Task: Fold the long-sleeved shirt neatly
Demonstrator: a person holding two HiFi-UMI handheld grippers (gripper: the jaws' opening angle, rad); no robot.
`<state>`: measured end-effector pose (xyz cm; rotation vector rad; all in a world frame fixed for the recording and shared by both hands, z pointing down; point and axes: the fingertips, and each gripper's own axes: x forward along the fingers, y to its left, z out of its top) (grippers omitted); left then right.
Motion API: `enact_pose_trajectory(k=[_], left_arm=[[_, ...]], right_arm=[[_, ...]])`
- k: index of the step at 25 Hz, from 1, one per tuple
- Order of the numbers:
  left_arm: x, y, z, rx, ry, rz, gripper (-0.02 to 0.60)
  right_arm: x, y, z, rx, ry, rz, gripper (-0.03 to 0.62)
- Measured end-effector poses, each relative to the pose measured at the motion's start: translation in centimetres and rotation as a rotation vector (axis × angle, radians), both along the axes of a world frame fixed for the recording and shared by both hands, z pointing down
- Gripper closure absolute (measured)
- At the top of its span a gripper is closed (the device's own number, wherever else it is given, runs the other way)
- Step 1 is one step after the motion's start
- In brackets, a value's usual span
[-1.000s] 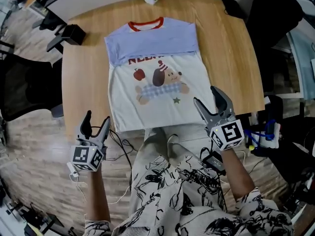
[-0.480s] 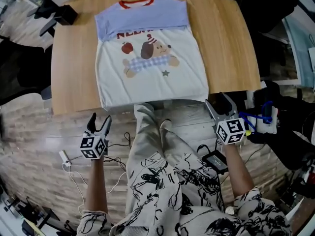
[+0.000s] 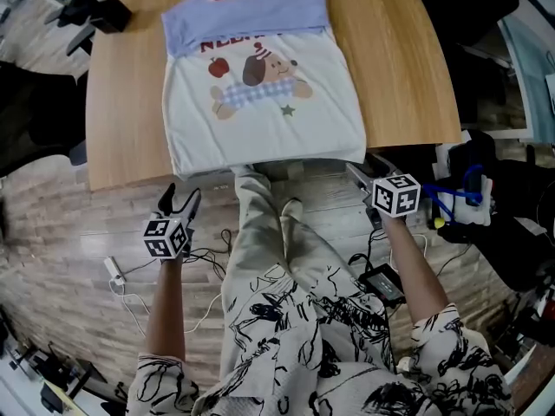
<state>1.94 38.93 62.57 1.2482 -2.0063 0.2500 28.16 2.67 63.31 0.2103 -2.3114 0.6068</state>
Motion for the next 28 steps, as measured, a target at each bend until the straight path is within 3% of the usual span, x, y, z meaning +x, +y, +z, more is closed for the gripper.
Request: enact_pose_trajectory(k=[1,2,3,4,9,13,15,16,17,20,24,28], left_arm=[[0.3,0.0,0.1,-0.003,0.001,0.006,0.255],[0.5,0.0,0.3,-0.007,0.003,0.011,0.255],[0.7,-0.1,0.5,-0.011,0.007,0.016,0.255],[0.7,-0.1,0.8,-0.016,0.012,0.02,0.255],[-0.7,0.3,2.2,-0.047,0.023,0.014,0.258],[-2.1,-0.3,4.2,-0.07,0.053,0.013,0.301],[-2.5,-0.5,4.6,-0.084,0.05,-0.004,0.373],[-2.7,-0.4,4.5,-0.087,0.041,-0.022,0.528],[-2.8,-0.3,4.3,-0.081,0.039,-0.036,0.56],[-1.6,-0.1,2.6,-0.02,0.086,-0.025,0.56],[-0.7,0.7,-1.7,0.084,0.133,-0.033,0.56],[-1.5,1.1,-7.1,0.193,0.109,-0.041,0.56]], right_arm=[[-0.2,-0.1,0.3,-0.034,0.005,0.01,0.309],[-0.3,-0.1,0.4,-0.063,0.009,0.016,0.373],[-0.4,-0.2,0.3,-0.084,0.008,0.022,0.494],[-0.5,-0.3,0.0,-0.1,-0.002,0.029,0.558],[-0.7,0.0,-3.1,-0.092,-0.061,0.003,0.563],[-0.5,0.2,-4.0,-0.092,-0.064,-0.015,0.563],[-0.3,0.2,-4.4,-0.089,-0.064,-0.021,0.563],[-0.4,0.1,-4.6,-0.085,-0.065,-0.025,0.563],[-0.5,0.1,-4.8,-0.08,-0.068,-0.029,0.563],[-0.6,0.1,-5.4,-0.089,-0.096,-0.026,0.563],[-1.8,-0.3,-8.0,-0.18,-0.226,0.015,0.563],[-3.1,-1.4,-11.0,-0.156,-0.315,0.008,0.563]])
